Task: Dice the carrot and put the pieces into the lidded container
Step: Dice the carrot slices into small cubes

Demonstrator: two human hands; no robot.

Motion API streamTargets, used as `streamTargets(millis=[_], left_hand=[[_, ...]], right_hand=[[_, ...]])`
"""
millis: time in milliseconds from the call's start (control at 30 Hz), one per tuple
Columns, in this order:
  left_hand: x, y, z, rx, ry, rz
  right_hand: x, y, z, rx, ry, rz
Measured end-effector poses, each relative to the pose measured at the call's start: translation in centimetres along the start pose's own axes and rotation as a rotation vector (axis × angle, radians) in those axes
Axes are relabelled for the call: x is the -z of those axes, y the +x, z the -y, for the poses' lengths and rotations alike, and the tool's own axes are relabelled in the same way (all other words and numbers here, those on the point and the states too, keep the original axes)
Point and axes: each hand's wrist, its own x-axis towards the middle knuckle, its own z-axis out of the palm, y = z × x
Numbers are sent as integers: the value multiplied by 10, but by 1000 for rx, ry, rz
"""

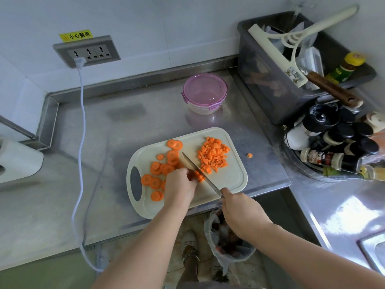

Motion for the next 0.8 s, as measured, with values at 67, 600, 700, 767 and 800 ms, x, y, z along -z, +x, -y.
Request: streamTargets(millis=[67, 600, 700, 767, 800], left_hand=[[0, 1, 0, 1, 16, 2], [-3, 5, -8, -19, 147, 86], [-7, 9, -12, -50, 206, 67], [-9, 13, -15, -62, 183, 48], [-11, 16, -16, -64, 157, 37]], right_hand=[[-1, 1, 1, -8, -2, 11], [5, 5, -5, -47, 186, 42], [13, 2, -11, -14, 187, -11], [19, 3, -15, 0, 174, -55], [22, 3, -18, 6, 170, -81]])
